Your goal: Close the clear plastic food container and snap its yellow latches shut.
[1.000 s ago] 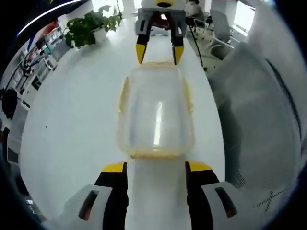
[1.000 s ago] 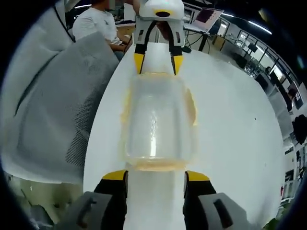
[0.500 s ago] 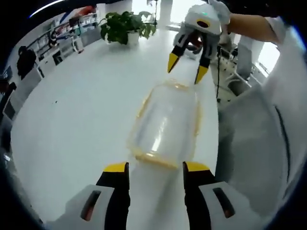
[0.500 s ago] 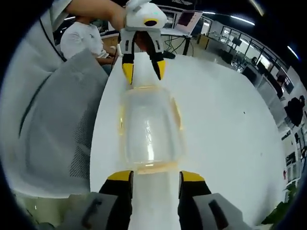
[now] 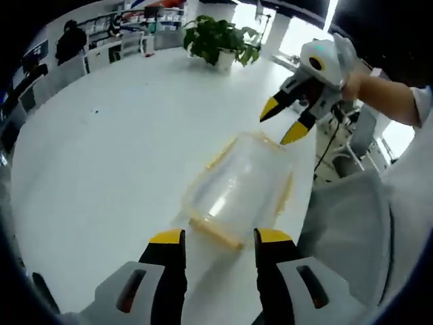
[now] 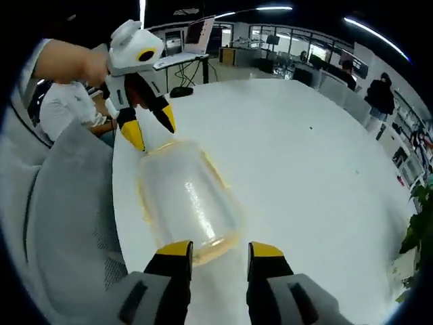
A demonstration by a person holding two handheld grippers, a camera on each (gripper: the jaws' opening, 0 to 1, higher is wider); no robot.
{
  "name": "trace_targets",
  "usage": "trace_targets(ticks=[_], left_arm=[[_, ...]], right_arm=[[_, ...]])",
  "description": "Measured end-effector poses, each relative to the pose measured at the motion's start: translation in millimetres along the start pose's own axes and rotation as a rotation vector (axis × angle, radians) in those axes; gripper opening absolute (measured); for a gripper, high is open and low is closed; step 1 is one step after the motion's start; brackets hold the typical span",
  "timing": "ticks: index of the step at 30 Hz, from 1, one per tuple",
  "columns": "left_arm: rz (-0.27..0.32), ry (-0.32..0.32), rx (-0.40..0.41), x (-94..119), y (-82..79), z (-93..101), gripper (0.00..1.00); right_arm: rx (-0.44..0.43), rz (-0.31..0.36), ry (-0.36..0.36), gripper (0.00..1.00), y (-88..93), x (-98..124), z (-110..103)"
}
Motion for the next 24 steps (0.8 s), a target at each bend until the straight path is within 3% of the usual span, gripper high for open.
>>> trace_targets(ticks=[2,5,8,11,15,24], left_arm=[[0.015,-0.005,0.030,-2.3,1.4,0.3,0.37],[0.041,0.000,0.094,-8.5,4.1,2.1,0.37],[0.039,-0.011,0.118,-13.1,6.8,2.8,0.40],[0.061,-0.013,0.156,-14.4,6.9,4.8,0.41],[0.074,-0.014,0.184,-17.6,5.8,4.8,0.44],[0.064,-0.013,0.240,-24.8,10.2,4.7,0.47]], right_arm=[[-0.019,-0.007,0.013,0.21,0.7,-0.1,-0.1],[-0.087,-0.033,0.009,0.29,3.4,-3.0,-1.4],[-0.110,-0.042,0.016,0.28,4.0,-3.8,-0.9],[-0.202,-0.087,-0.032,0.29,6.3,-5.3,-5.3],[-0.192,-0.093,-0.031,0.31,6.2,-10.3,-4.6],[-0.270,-0.129,-0.079,0.33,1.0,-18.0,-8.4]])
Point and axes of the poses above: the point that each gripper's makers call its tool centre point, and the gripper's own axes: x roughly backward along the fingers, z roughly to its right, y roughly out of its underside, the point moved 8 cm from there along x, roughly backward along the fingers, and after that the axes turned 13 degrees about y, right-handed, at the moved point
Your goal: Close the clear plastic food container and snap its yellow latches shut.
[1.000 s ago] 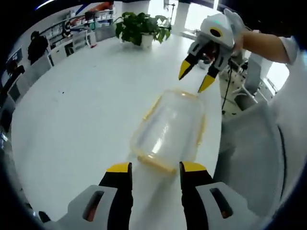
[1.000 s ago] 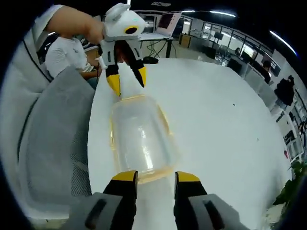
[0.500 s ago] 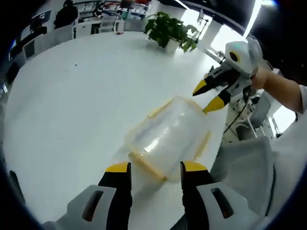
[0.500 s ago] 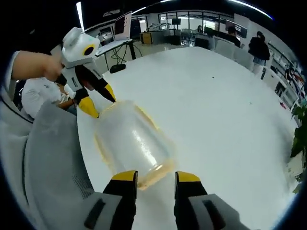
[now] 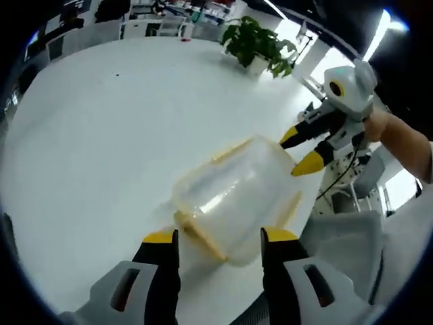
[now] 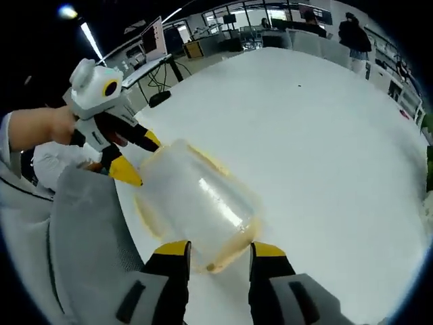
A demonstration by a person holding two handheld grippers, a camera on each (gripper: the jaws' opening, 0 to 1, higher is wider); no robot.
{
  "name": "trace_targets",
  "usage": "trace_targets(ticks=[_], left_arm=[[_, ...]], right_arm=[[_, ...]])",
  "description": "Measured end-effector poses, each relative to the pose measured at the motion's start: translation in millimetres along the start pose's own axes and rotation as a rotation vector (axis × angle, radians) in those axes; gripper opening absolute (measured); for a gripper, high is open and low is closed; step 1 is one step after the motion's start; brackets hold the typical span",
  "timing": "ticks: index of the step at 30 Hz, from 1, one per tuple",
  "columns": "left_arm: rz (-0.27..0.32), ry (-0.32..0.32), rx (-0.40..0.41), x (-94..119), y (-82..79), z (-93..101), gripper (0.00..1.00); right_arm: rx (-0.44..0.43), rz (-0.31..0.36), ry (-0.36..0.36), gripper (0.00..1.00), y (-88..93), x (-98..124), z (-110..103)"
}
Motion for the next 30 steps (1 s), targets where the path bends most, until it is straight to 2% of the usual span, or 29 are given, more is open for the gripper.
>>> trace_targets(ticks=[12,16,19,24,25,26,27,30], left_arm=[[-0.027,-0.003,0.006,-3.8,-1.5,0.1,0.44],[-0.036,-0.004,0.004,-4.6,-2.4,0.5,0.43],[-0.044,0.000,0.003,-4.5,-2.6,0.9,0.43],[-0.066,0.006,0.015,-6.8,-6.0,0.2,0.39],[-0.125,-0.043,0.028,-3.9,1.2,-3.6,0.39],[-0.089,-0.009,0.021,-12.5,-2.3,-1.2,0.39],[-0.107,-0.014,0.009,-8.5,-6.4,1.2,0.39],[-0.107,-0.008,0.007,-6.5,-7.1,0.3,0.39]], right_arm=[[-0.007,-0.028,-0.014,0.35,-3.1,-2.9,-0.7],[-0.041,-0.038,-0.023,0.35,-2.9,-5.0,-0.4],[-0.113,-0.046,-0.046,0.36,-1.9,-8.0,-0.6],[-0.080,-0.047,-0.048,0.35,-2.5,-8.2,-1.1],[-0.079,-0.049,-0.049,0.35,-3.5,-9.3,-3.6],[-0.076,-0.056,-0.051,0.35,-4.4,-9.6,-5.1],[-0.063,-0.062,-0.051,0.35,-5.7,-10.6,-6.0],[-0.075,-0.066,-0.055,0.35,-4.6,-10.0,-4.1]])
Point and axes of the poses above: the point that each gripper's makers call its tool centre point, and the gripper's own axes: x roughly backward along the fingers, z roughly to its right, y roughly out of its underside, the point moved 8 cm from there along x, roughly backward along the fingers, and after that the axes turned 13 degrees about y, right-handed, at the moved point
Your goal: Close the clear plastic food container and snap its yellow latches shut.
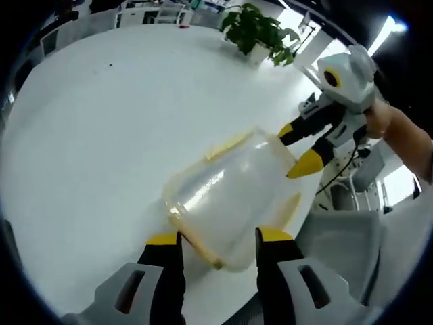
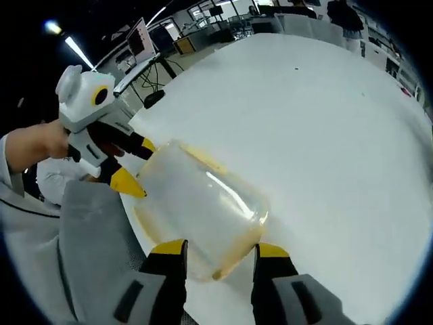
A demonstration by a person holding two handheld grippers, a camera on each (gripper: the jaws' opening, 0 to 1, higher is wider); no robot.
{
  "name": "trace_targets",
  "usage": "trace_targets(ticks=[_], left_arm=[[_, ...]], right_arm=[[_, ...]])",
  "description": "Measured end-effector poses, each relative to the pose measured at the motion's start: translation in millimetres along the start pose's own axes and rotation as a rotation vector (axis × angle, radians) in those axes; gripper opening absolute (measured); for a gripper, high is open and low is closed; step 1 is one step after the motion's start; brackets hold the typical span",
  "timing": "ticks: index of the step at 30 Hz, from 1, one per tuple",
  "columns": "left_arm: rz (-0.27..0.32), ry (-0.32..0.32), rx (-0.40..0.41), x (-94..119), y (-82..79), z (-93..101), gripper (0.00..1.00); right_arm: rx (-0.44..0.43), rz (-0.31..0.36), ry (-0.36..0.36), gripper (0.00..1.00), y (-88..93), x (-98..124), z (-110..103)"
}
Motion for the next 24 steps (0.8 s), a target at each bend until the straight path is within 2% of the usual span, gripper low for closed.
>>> trace_targets(ticks=[1,2,3,4,7,18,24], left_arm=[[0.006,0.000,0.004,0.5,1.0,0.0,0.39],[0.006,-0.007,-0.003,-0.7,0.2,-0.3,0.39],[0.012,0.006,0.001,-0.7,0.5,-0.1,0.39],[0.019,0.005,0.003,-1.4,-0.1,0.3,0.39],[0.023,0.011,-0.005,-1.2,0.1,0.3,0.40],[0.071,0.025,-0.008,0.5,3.6,-1.8,0.42],[0.075,0.031,-0.044,1.4,3.9,-3.1,0.43]], right_arm=[[-0.001,0.005,-0.009,0.35,0.2,-0.3,-0.3],[-0.070,0.010,-0.092,0.36,3.8,-5.3,-13.2],[-0.073,0.008,-0.047,0.36,6.8,-7.5,-6.2],[-0.050,0.016,-0.044,0.36,4.9,-4.7,0.3],[-0.053,0.027,-0.046,0.37,4.1,-2.0,4.0],[-0.067,0.051,-0.027,0.38,6.1,-0.9,1.4],[-0.028,0.068,0.000,0.40,3.7,0.1,0.4]])
Point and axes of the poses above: the point that each gripper's makers call its tool centre point, and the gripper's own axes: x roughly backward along the fingers, z roughly to its right, y roughly out of its underside, the point moved 8 cm from there along x, roughly backward along the fingers, and after that the axes turned 13 degrees about y, right-handed, at the moved point
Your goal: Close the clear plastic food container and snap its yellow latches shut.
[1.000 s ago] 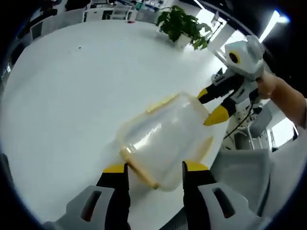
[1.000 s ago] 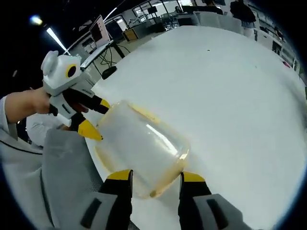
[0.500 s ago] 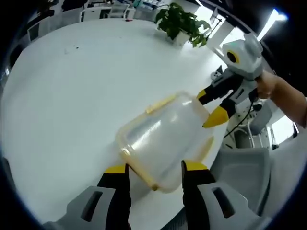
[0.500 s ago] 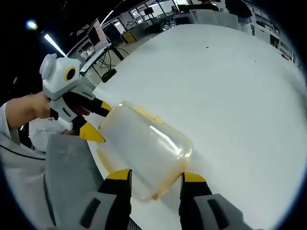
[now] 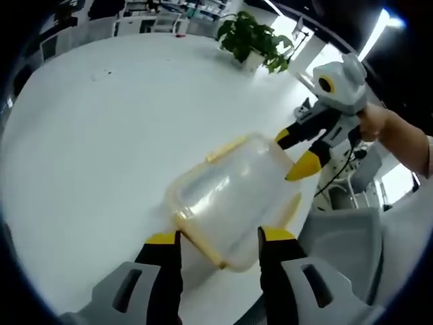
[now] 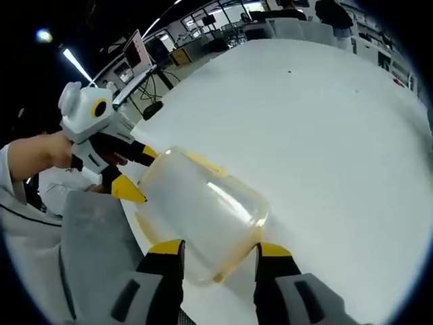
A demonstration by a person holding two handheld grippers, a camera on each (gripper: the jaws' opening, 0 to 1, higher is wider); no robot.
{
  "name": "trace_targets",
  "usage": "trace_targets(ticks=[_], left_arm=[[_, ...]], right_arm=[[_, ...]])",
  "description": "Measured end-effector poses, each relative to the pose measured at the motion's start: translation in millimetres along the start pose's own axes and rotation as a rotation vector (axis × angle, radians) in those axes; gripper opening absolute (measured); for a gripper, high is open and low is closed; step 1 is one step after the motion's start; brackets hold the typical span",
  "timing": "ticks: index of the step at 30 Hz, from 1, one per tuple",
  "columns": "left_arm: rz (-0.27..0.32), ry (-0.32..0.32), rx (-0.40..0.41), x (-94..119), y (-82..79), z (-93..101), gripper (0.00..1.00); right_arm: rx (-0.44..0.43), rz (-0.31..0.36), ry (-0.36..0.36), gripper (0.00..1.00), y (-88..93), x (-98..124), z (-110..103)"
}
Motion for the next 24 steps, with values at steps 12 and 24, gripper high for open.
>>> trace_targets(ticks=[12,24], left_arm=[[-0.026,-0.041,-0.133,3.3,-3.0,3.1,0.47],[-0.013,-0.044,-0.308,15.4,-12.6,9.3,0.54]], right_arm=[[0.200,0.063,0.062,0.47,-2.7,4.4,-5.1],[0.341,0.151,0.053,0.50,-10.6,17.7,-7.1]])
Point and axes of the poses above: the point that each gripper's makers call its tool centre point, and the gripper's own axes: x roughly backward along the fingers, z roughly to its right, y roughly out of its underside, the point moved 8 cm from there along x, roughly backward along the fingers, and after that the axes turned 13 degrees about y, right-handed, at the moved point
